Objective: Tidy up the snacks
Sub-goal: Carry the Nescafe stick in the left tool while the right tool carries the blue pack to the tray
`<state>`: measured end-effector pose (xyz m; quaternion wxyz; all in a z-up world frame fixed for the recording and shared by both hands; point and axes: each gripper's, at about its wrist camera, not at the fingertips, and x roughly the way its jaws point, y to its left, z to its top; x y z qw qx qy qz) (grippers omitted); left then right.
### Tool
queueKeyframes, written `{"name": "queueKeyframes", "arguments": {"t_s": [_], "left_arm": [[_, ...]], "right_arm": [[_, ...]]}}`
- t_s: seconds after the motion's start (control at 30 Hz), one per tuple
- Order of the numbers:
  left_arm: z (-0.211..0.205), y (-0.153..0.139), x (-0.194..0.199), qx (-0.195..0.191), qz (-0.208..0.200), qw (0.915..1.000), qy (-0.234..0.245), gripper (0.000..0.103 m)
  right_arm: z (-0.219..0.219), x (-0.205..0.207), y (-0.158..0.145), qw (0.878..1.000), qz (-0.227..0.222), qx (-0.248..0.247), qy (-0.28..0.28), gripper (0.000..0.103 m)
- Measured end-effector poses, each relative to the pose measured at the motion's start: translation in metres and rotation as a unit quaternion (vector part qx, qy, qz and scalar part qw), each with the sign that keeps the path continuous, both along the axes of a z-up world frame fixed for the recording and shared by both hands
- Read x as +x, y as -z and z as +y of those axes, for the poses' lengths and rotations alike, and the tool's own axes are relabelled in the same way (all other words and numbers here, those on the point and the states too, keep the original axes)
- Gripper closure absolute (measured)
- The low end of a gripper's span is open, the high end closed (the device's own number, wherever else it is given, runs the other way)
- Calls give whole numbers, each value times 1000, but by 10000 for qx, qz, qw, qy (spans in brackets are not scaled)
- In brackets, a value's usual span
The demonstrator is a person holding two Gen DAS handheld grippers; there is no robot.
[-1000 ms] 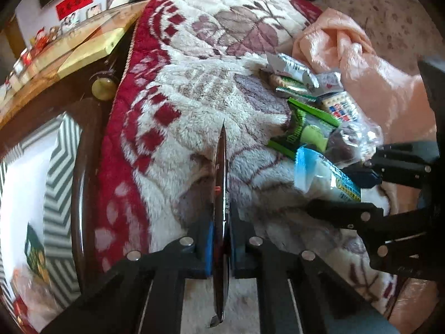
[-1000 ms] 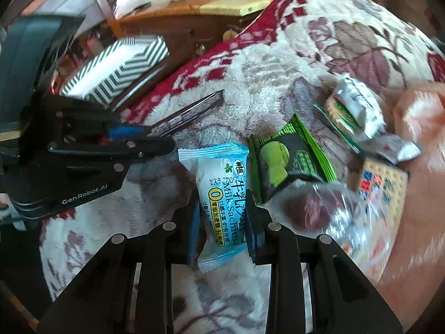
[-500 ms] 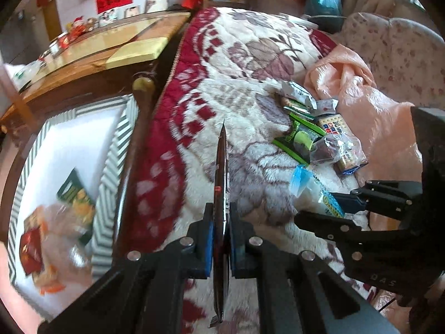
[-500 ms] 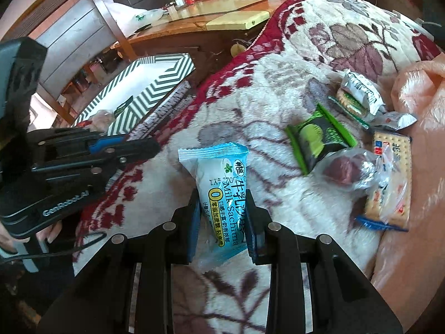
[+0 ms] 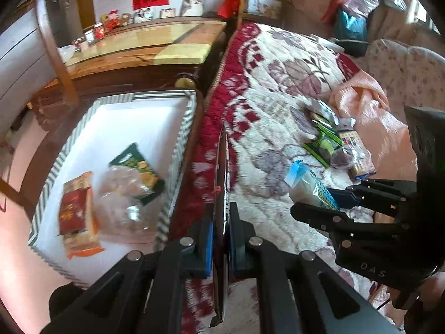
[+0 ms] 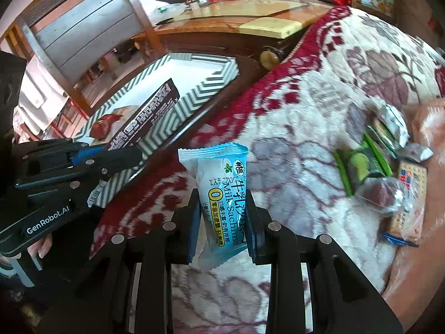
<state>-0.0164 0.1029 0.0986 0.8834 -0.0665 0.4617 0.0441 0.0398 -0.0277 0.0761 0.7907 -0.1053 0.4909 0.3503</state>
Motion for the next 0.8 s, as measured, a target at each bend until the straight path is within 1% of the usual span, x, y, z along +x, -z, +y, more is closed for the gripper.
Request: {"name": "queueKeyframes", "arguments": {"t_s": [0.33,0.8], "left_arm": [[26,3,-19,-14,-44,9993,-366,93],[64,11,-28,-148,6,9965,-828,93]], "right_arm": [[31,-13,-4,9996,-36,-100,-271,76],[69,-20,-8,9983,-70,-171,-561,76]]}}
